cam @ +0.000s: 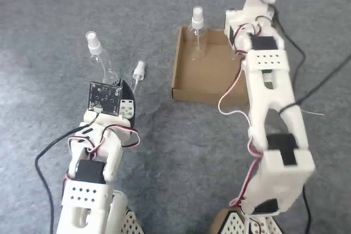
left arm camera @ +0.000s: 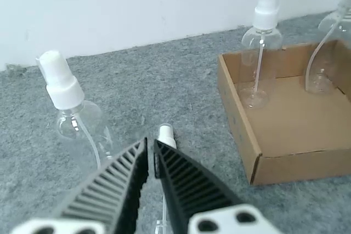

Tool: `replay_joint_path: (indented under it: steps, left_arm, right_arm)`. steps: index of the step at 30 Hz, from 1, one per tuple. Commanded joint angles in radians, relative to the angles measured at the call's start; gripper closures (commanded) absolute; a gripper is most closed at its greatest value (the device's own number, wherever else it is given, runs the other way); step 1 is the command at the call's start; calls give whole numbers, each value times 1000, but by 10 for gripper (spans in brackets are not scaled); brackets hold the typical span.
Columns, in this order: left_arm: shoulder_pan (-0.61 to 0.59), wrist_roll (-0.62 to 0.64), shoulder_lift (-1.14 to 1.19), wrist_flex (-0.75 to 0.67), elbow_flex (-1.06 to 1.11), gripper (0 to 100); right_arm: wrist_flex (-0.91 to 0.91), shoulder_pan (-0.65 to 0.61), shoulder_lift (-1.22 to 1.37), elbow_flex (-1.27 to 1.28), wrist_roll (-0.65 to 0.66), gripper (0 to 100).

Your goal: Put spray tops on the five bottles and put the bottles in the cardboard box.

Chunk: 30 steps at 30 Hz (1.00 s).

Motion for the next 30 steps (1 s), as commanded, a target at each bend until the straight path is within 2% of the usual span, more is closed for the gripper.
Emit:
replay_joint_path:
  steps: [1,7,11,14,17,19,24,27,30]
  left_arm:
    - [-2,8,5,-28,-7,988]
    - [-21,8,5,-26,-7,988]
    - [-41,8,5,-26,-7,988]
    - [-43,8,5,-26,-7,988]
    - [-43,8,5,-26,-7,988]
    - [-43,8,5,-26,-7,988]
    - [-40,8,5,-26,-7,988]
    - [-43,8,5,-26,-7,988]
    - [-43,8,5,-26,-7,988]
  right_arm:
    - [150,-1,-194,-60,0,608]
    - [472,1,-383,-57,12,608]
    - [728,15,-446,-57,196,646]
    - [862,111,-461,-57,404,675]
    - [918,257,-449,-54,644,661]
    - [937,340,-415,-55,758,643]
    - [1024,335,-246,-60,1100,608]
    - [984,317,-137,-61,1181,608]
    - [892,300,-44,-61,1189,608]
